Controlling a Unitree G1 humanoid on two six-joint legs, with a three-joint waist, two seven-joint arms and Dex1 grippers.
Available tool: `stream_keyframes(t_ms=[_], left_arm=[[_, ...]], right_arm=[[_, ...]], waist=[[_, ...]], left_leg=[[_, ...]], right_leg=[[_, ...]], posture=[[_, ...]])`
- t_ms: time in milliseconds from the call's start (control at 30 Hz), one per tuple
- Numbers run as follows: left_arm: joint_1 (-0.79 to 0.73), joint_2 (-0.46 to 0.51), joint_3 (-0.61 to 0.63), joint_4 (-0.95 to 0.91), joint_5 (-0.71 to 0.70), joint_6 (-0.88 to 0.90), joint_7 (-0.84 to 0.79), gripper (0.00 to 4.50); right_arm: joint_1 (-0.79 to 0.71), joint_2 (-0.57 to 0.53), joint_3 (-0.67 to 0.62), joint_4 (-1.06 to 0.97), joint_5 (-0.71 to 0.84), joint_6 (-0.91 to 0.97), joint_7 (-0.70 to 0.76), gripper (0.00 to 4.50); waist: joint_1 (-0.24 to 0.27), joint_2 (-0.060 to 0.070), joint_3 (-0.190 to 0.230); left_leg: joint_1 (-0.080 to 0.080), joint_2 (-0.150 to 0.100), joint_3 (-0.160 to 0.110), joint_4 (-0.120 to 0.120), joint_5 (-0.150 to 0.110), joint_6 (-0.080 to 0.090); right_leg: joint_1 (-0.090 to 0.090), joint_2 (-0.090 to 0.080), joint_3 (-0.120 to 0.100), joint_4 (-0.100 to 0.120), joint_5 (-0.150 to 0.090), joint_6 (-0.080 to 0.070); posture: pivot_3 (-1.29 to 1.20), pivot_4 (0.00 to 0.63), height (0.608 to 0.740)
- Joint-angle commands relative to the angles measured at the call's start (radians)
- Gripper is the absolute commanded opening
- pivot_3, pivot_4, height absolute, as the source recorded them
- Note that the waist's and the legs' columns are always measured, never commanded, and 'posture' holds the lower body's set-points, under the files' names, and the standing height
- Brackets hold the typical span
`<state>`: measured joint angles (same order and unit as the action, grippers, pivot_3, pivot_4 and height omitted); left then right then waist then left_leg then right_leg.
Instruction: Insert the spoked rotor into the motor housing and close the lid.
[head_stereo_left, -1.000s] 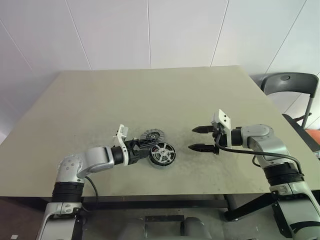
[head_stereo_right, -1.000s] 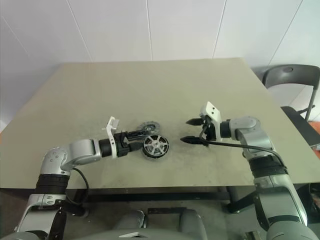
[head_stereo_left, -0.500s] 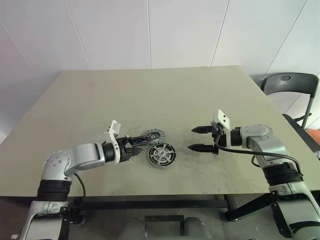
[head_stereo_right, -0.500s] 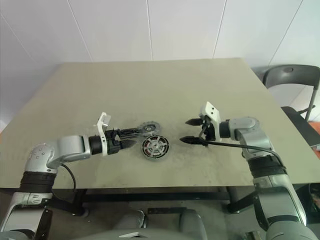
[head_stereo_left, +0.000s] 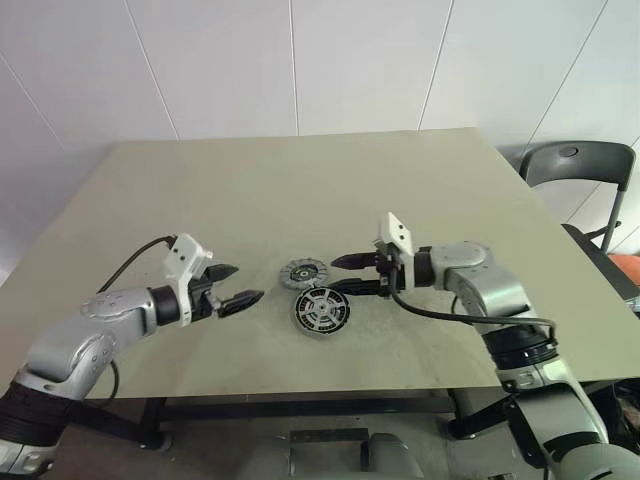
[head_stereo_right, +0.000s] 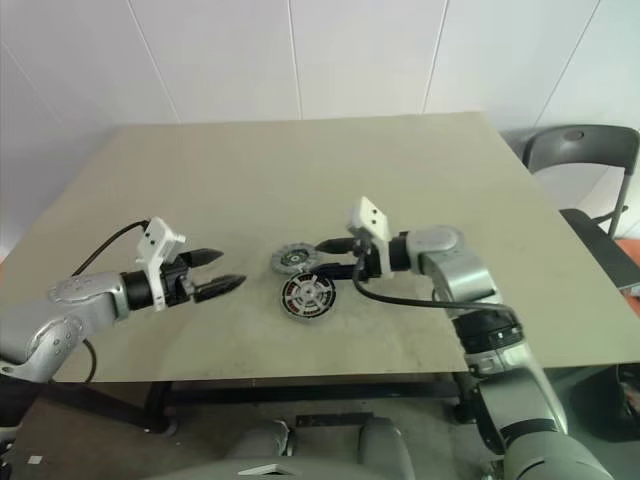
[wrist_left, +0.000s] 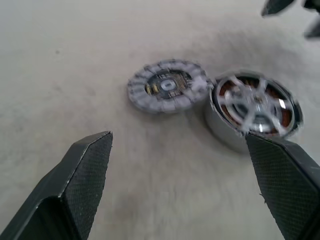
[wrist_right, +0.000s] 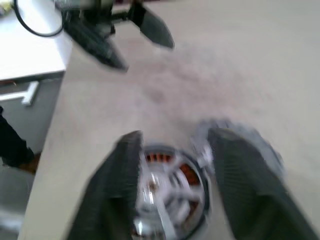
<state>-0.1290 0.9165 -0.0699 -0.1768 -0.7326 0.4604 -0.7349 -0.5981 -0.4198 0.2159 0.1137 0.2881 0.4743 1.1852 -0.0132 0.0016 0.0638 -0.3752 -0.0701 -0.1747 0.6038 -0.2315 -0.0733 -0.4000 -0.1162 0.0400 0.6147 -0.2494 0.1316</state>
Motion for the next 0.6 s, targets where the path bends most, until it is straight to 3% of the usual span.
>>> stream_keyframes(t_ms=[33, 100, 133, 400, 600], left_arm=[[0.014, -0.039, 0.07, 0.03, 0.089, -0.125, -0.054, 4.5], [0.029, -0.079, 0.088, 0.037, 0.117, -0.148, -0.041, 4.5], [0.041, -0.099, 0.094, 0.037, 0.145, -0.172, -0.031, 4.5], [0.089, -0.185, 0.123, 0.027, 0.241, -0.229, -0.021, 4.5], [0.119, -0.218, 0.137, 0.002, 0.268, -0.227, -0.019, 4.5]], right_arm=[[-0.027, 0.038, 0.022, 0.004, -0.004, -0.034, -0.016, 0.88], [-0.02, 0.05, 0.045, 0.05, -0.027, -0.066, -0.013, 0.15], [-0.016, 0.052, 0.059, 0.074, -0.037, -0.078, -0.006, 0.04], [-0.008, 0.047, 0.131, 0.29, -0.138, -0.212, 0.034, 0.04], [-0.016, 0.057, 0.135, 0.328, -0.15, -0.235, 0.048, 0.04]], waist=[[0.002, 0.0, 0.0], [0.002, 0.0, 0.0], [0.0, 0.0, 0.0], [-0.004, 0.0, 0.0], [-0.004, 0.0, 0.0]], left_leg=[[0.0, 0.0, 0.0, 0.0, 0.0, 0.0], [0.0, 0.0, 0.0, 0.0, 0.0, 0.0], [0.001, 0.0, 0.0, 0.0, 0.0, 0.0], [0.003, 0.0, 0.0, 0.002, 0.0, 0.0], [0.009, 0.0, 0.0, 0.003, 0.0, 0.0]], right_leg=[[0.0, 0.0, 0.0, 0.0, 0.0, 0.0], [0.0, 0.0, 0.0, 0.001, 0.0, 0.001], [0.0, 0.0, 0.0, 0.001, 0.0, 0.001], [0.001, 0.001, 0.001, 0.005, 0.002, 0.004], [0.007, 0.001, 0.002, 0.006, -0.001, 0.008]], posture=[[0.0, 0.0, 0.74], [0.0, 0.0, 0.74], [0.0, 0.0, 0.74], [0.0, 0.0, 0.74], [0.0, 0.0, 0.74]])
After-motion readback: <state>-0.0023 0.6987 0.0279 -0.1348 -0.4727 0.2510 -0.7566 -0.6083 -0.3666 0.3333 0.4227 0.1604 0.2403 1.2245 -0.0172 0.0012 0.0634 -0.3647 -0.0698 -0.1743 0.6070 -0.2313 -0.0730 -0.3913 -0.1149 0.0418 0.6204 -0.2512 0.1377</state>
